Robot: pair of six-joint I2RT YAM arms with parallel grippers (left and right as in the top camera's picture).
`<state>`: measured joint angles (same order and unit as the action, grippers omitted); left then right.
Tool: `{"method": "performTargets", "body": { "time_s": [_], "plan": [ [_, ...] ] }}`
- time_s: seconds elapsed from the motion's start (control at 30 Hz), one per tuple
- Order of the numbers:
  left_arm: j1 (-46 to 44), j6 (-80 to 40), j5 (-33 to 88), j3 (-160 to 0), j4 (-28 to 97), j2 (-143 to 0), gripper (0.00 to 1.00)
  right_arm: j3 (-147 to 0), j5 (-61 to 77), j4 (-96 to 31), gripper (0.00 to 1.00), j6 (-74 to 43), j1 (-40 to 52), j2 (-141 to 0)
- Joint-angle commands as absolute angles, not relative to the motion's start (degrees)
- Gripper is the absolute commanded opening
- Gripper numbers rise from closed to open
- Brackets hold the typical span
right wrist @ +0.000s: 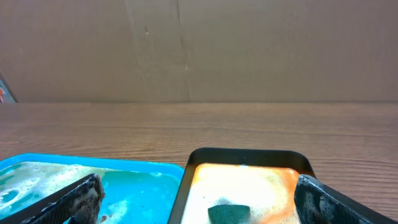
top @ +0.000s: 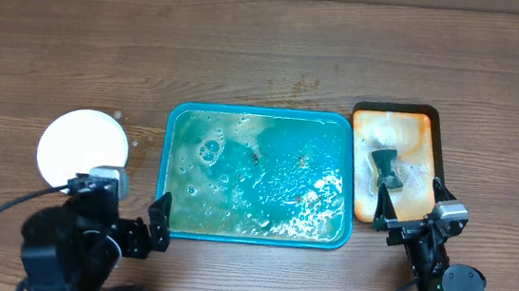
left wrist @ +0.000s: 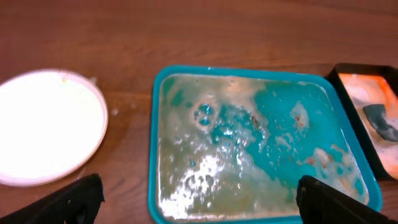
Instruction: Clean dirty plates on tray and stack at the side
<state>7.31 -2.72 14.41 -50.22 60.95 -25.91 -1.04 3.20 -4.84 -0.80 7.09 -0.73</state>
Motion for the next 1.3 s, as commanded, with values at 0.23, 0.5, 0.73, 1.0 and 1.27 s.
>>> {"method": "performTargets", "body": {
  "time_s": [0.23, 0.5, 0.73, 1.0, 1.27],
  "plan": [
    [0.8, -2.0, 13.1, -23.5, 38.5, -5.9, 1.00, -0.5, 3.7, -4.6, 1.00, -0.4, 6.7, -0.2],
    [-0.4, -3.9, 13.0, -9.5, 19.9, -0.2, 1.00, -0.5, 3.7, -4.6, 1.00, -0.4, 6.7, -0.2],
    [-0.5, -2.2, 11.3, -0.3, -2.8, -0.2, 1.00, -0.5, 3.7, -4.6, 1.00, -0.4, 6.7, -0.2],
    [-0.4, 1.6, 11.9, -0.3, 3.3, -0.2, 1.00, -0.5, 3.7, -4.6, 1.00, -0.4, 6.7, -0.2],
    [-0.4, 1.5, 11.9, -0.3, 3.2, -0.2, 1.00, -0.5, 3.7, -4.6, 1.00, -0.4, 6.7, -0.2]
  ]
}}
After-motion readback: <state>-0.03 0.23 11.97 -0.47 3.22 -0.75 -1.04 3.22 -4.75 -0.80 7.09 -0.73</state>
